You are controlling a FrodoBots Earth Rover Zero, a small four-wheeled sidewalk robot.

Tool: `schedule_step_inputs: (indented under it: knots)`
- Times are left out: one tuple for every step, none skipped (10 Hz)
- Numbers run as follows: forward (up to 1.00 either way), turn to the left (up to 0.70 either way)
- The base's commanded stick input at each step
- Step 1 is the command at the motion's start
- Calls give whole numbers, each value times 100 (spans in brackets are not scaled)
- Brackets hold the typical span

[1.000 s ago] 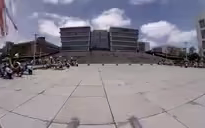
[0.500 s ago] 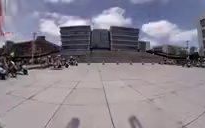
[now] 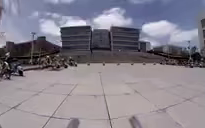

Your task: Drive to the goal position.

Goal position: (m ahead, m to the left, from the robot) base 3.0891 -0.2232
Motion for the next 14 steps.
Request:
schedule_step_inputs:
  knots:
    - [70, 0]
    - [70, 0]
    - [70, 0]
    - [70, 0]
    - [70, 0]
    - [70, 0]
    - [70, 0]
    - [70, 0]
    - [70, 0]
    - [70, 0]
    - [70, 0]
    - [70, 0]
    - [70, 0]
    - [70, 0]
